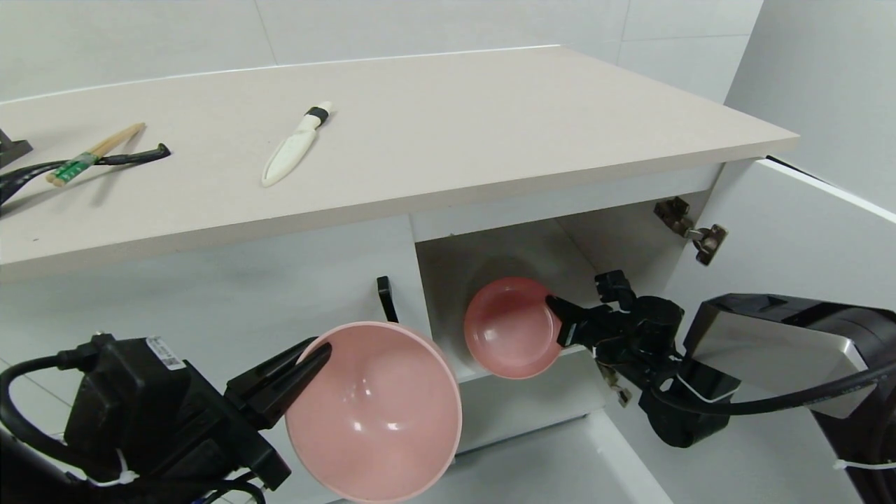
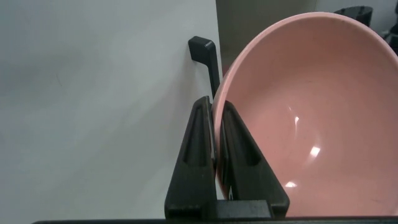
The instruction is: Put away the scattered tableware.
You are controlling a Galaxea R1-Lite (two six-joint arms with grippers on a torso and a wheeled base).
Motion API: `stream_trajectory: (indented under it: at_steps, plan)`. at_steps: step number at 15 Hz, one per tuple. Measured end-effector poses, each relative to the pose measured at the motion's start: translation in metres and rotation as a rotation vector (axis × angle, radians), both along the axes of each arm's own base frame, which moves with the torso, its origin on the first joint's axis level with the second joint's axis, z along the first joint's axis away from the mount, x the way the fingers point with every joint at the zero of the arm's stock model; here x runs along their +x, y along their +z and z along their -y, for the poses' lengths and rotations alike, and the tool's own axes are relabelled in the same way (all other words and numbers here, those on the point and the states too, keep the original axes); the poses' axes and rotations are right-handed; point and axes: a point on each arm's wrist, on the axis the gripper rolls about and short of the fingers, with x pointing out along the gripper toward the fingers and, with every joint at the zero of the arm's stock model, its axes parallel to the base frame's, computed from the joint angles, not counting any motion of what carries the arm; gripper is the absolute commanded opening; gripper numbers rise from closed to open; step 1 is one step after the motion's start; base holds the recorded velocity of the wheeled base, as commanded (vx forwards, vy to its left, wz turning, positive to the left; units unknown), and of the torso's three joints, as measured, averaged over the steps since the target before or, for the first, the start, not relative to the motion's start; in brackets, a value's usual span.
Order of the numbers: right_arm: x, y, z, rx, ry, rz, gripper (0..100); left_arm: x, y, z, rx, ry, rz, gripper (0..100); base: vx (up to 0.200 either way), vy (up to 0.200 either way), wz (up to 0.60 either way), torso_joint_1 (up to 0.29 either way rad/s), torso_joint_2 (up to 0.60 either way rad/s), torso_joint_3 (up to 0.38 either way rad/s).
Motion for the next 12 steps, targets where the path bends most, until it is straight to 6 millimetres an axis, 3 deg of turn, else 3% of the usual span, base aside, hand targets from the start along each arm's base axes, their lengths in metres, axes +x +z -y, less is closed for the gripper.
stream_trajectory:
  at_steps: [5, 12]
  plan:
    - [0.022, 0.002, -0.003, 0.030, -0.039, 0.022, 0, 0.000, 0.000, 0.000, 0.000, 0.000, 0.000, 0, 0.000, 0.000, 0.00, 0.000, 0.00, 0.000]
    - [0.040, -0.006, 0.012, 0.038, -0.115, 0.029, 0, 0.000, 0.000, 0.000, 0.000, 0.000, -0.002, 0, 0.000, 0.000, 0.00, 0.000, 0.00, 0.000]
